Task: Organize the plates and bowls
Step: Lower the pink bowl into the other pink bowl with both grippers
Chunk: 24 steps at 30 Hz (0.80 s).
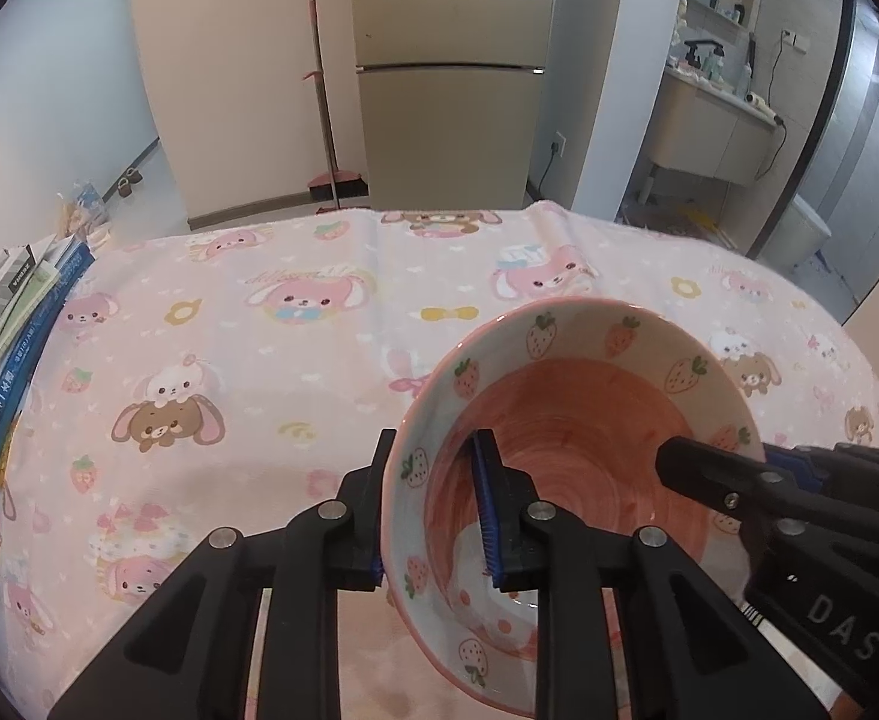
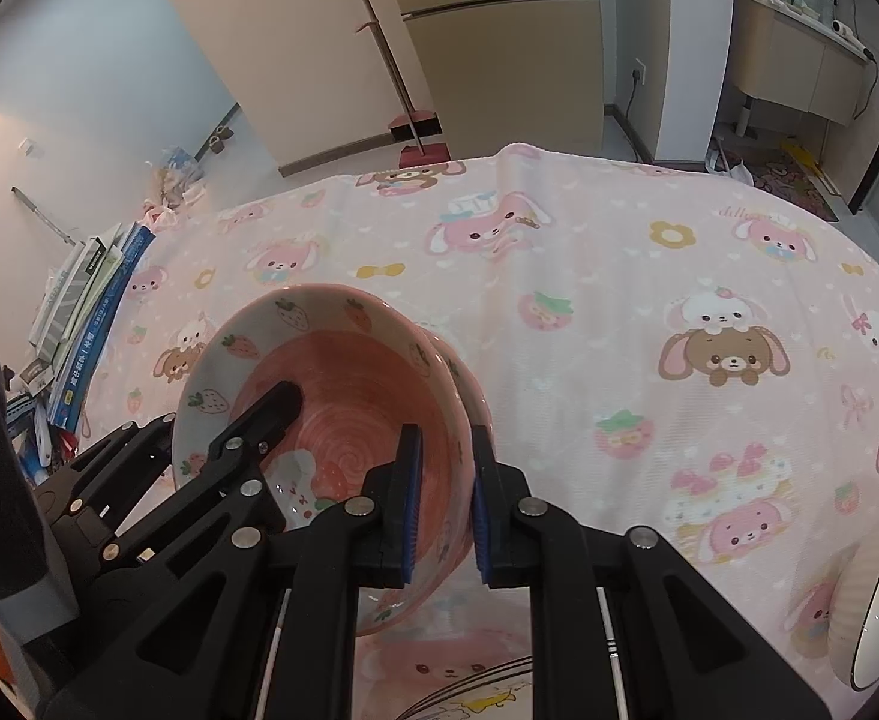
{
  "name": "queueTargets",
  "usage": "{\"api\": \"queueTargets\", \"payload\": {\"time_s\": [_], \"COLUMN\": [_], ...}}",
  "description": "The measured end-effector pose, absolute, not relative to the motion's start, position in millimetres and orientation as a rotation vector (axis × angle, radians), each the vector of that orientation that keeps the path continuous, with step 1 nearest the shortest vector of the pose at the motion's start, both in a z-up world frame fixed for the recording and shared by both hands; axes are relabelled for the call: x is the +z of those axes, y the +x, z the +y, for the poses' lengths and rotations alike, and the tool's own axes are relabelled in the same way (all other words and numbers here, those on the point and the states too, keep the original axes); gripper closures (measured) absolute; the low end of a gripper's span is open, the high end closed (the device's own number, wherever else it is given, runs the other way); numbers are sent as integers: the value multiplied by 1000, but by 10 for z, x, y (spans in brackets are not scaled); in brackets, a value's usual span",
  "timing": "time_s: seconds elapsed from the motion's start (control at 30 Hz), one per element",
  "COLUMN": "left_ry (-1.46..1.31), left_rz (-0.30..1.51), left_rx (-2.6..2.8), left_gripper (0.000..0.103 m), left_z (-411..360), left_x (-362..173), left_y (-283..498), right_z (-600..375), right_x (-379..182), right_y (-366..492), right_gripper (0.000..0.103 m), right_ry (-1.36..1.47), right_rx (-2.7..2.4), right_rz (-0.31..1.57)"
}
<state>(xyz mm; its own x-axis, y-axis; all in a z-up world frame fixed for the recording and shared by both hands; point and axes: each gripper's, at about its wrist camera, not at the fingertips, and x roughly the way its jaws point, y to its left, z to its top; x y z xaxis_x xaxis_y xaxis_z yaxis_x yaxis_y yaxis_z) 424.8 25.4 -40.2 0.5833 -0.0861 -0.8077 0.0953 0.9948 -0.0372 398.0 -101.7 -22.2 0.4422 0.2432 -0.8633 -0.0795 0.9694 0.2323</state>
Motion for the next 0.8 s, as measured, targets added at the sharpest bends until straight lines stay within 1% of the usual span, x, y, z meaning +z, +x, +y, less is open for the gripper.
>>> {"api": "queueTargets", "payload": {"time_s": [0.13,0.47,0.53,0.8], "left_ry": [34,39,43,21], "left_rz": [945,989,991,964], "left_rx": [-93,-85,-84,-66], "left_gripper": [76,75,72,71], "left_z": [216,207,207,331], "left_x": [-433,-482,-477,-305], "left_y": [4253,4287,4288,4222], "right_z": [-1018,-988,-993,-908], "right_x": [-218,-213,-214,-174], "right_y": [3978,3978,3977,3920], "right_gripper": [89,89,89,89], "right_ry": [162,147,147,64], "right_rx": [201,196,198,172], "right_rz": [1097,1096,1097,1072]}}
